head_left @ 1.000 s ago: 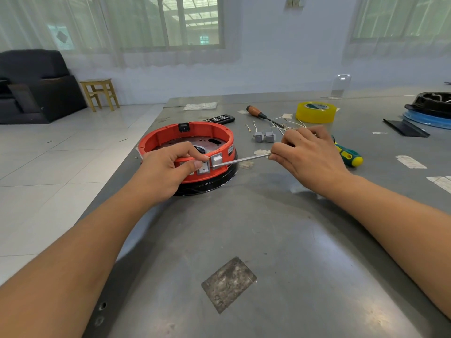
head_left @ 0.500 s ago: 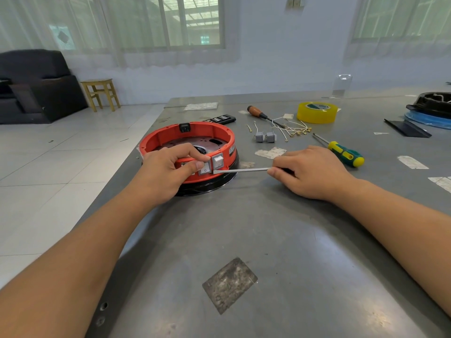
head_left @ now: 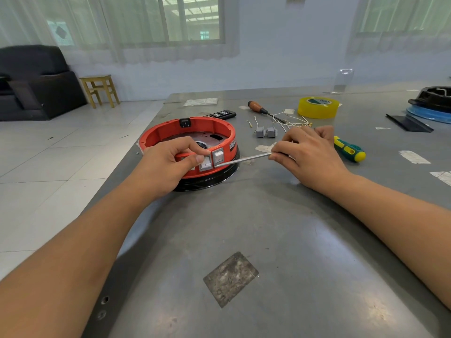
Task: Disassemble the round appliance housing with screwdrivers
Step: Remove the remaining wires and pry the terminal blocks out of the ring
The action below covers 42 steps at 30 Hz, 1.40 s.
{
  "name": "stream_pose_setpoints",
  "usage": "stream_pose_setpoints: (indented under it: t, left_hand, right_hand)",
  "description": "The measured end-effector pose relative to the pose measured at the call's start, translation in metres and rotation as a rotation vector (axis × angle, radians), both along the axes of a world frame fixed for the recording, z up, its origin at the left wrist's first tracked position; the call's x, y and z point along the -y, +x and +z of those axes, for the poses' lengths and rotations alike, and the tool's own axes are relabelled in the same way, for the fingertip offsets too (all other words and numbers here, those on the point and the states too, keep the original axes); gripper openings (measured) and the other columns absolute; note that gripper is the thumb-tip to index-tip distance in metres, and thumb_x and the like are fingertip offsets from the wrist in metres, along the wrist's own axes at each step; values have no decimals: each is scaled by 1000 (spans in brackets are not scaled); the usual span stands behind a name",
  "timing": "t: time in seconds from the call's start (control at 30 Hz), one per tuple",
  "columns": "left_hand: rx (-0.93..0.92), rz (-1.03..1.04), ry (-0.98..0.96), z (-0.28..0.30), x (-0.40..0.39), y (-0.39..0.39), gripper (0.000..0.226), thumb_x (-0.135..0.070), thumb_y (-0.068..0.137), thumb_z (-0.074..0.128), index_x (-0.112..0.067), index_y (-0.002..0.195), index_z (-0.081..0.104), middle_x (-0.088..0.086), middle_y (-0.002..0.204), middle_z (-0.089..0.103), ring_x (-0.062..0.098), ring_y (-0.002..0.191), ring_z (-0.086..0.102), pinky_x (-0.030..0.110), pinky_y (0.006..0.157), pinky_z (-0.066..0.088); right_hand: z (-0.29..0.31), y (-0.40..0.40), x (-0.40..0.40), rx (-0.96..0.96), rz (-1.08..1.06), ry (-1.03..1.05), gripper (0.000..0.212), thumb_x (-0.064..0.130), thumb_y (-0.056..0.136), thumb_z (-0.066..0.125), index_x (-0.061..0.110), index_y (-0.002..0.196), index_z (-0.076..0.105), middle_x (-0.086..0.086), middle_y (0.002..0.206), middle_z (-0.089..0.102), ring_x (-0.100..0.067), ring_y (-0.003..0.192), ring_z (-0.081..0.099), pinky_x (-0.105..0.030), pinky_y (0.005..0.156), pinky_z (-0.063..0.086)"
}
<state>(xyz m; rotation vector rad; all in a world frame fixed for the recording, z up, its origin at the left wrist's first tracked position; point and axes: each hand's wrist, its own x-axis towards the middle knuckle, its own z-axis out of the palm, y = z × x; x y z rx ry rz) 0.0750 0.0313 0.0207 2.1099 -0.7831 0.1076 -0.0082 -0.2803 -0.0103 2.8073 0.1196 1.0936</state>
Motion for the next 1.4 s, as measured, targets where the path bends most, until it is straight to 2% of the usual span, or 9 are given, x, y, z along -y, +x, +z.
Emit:
stream_pose_setpoints:
  t: [0.2,0.27,0.33,0.47,0.57,0.67,0.87,1.1,1.4]
  left_hand:
    - [36,13,37,-3,0,-1,20,-31,102,67,-50,98,69,-28,100,63,-26,89,53,16,74,47]
    - [67,11,37,-4,0,0,22,-33,101,67,-54,95,67,-32,99,60,-14,92,56,19,80,49]
    - [105,6,31,-7,0,1,25,-32,100,69,-56,93,66,-30,97,60,1,90,57,34,91,54]
    - [156,-9,4,-11,0,0,30,-33,99,70,-62,96,64,-35,101,59,-12,103,54,50,104,49]
    - [212,-5,7,-14,-1,0,30,-38,99,69,-68,99,62,-38,105,59,2,108,55,57,106,47]
    - [216,9,14,-15,-1,0,30,-42,98,68,-69,103,59,-37,109,57,12,110,55,59,105,47]
    - [199,18,24,-14,-2,0,30,-43,98,68,-68,110,55,-28,113,60,16,116,56,58,107,46]
    - [201,31,29,-15,-2,1,28,-43,97,68,-67,104,55,-31,106,56,12,110,53,58,109,43]
    - [210,33,12,-17,-3,4,26,-45,96,69,-68,102,56,-28,105,58,9,105,51,54,109,42]
  right_hand:
    - [3,-3,0,-50,-8,-5,39,57,102,44,32,101,75,4,95,59,-22,92,57,-44,84,27]
    - [3,-5,1,-97,-16,12,43,60,102,40,35,101,74,6,92,59,-21,89,57,-44,86,28]
    - [2,-7,2,-151,-35,28,50,66,102,33,37,101,73,8,90,60,-19,87,57,-44,87,30]
    - [4,-12,10,-195,-41,46,59,70,96,22,39,101,72,11,88,64,-17,84,57,-46,90,31]
    - [6,-17,15,-227,19,53,56,68,97,25,37,96,72,12,87,63,-16,83,57,-45,91,30]
    - [6,-20,9,-240,100,14,49,64,98,33,35,93,72,14,86,64,-13,82,57,-46,92,34]
    - [2,-20,-20,-313,240,-45,44,65,97,37,32,99,67,13,88,66,-13,85,60,-37,93,41]
    - [2,-24,-47,-295,285,-53,43,66,96,40,29,89,61,11,84,61,-13,79,57,-32,76,42]
    - [0,-34,-75,-329,310,-52,47,71,97,38,31,92,62,10,95,58,-13,83,51,-32,71,44]
